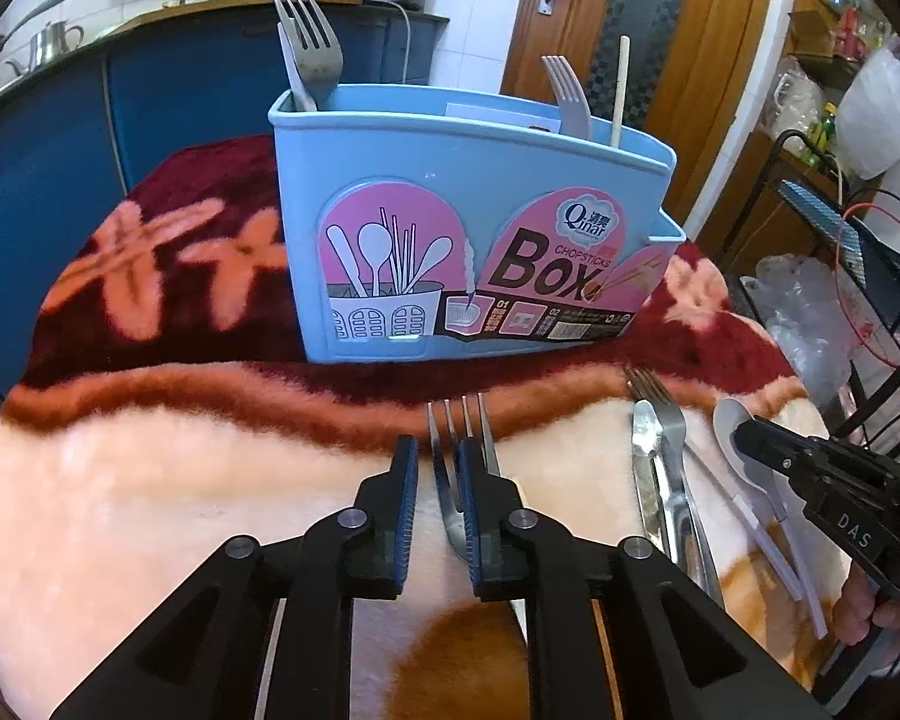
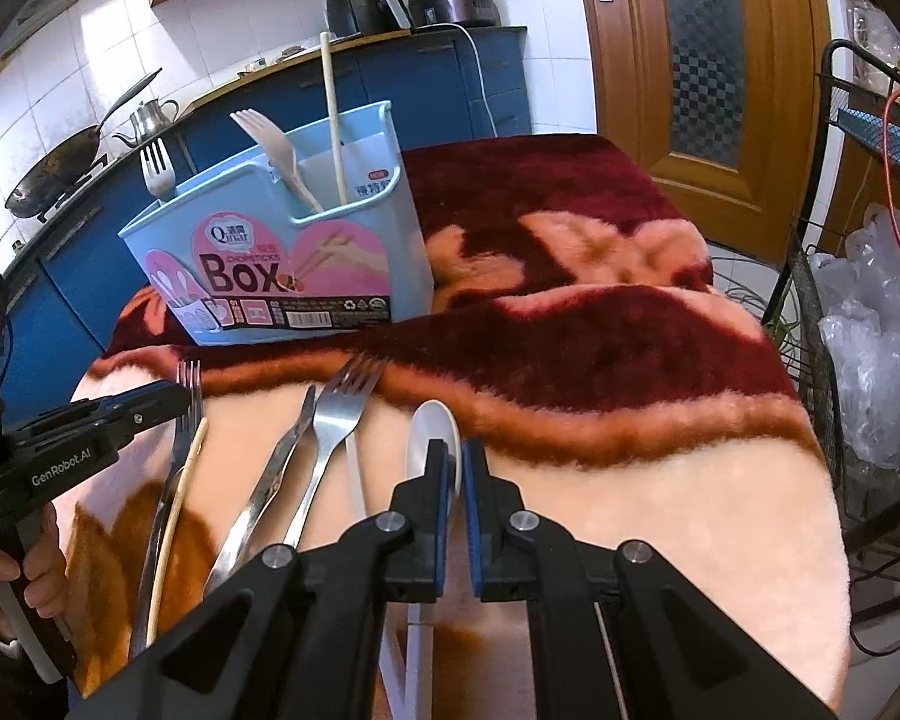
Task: Organize utensils
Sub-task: 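Lift the metal fork with the left tool while the right tool grasps the white spoon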
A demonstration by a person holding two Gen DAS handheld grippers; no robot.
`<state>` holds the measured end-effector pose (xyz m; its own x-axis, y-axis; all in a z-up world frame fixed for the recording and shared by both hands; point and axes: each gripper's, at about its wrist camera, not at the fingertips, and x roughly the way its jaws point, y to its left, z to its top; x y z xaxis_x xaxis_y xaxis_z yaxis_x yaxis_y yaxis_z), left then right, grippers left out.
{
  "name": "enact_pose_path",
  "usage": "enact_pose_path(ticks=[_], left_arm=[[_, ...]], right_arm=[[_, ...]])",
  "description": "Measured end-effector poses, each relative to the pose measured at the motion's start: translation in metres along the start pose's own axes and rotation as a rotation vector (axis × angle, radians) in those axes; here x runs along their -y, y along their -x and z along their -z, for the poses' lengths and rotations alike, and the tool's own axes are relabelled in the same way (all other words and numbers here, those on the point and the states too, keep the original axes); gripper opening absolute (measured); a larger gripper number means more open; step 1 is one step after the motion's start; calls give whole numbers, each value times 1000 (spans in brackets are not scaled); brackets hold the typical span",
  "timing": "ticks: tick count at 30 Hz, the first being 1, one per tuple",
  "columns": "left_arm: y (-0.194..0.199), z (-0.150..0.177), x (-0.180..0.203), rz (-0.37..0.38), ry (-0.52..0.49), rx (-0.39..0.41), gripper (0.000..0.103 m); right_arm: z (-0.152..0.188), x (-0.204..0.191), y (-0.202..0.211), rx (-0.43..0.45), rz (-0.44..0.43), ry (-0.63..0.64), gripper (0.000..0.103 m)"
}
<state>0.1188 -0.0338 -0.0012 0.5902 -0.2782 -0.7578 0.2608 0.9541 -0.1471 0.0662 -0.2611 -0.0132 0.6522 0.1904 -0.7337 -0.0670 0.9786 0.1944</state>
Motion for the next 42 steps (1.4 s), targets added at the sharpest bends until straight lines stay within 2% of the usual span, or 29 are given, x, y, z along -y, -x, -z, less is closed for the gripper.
enact_pose_path(ticks=[5, 10, 13, 16, 21, 29, 32, 33, 34, 42], left_arm=[[-1, 0, -2, -11, 7, -1, 28], [-1, 1, -5, 3, 21, -4, 30], [-4, 1, -6, 74, 40, -14, 30], [-6, 2, -4, 95, 40, -10, 30], [-7, 2, -4, 148, 54, -8, 13], [4, 1, -5, 157, 58, 24, 5], [14, 1, -2, 138, 44, 57, 3], [18, 0, -2, 133, 43, 71, 3], [23, 0, -2, 128, 41, 87, 3], [83, -5, -3, 21, -8, 282, 2]], right_arm=[[0, 0, 0, -11, -2, 8, 8], [-1, 3, 1, -34, -33, -2, 8], [-2, 4, 1, -54, -55, -5, 9], [-3, 3, 0, -62, -48, 15, 14], [-5, 4, -5, -84, -61, 25, 19], [-10, 8, -8, -108, -95, 7, 20], [-12, 10, -9, -113, -106, -4, 20], [-13, 10, -8, -111, -110, -4, 16], [-13, 9, -6, -106, -111, 2, 8], [-9, 6, 23, -3, -128, -15, 5]])
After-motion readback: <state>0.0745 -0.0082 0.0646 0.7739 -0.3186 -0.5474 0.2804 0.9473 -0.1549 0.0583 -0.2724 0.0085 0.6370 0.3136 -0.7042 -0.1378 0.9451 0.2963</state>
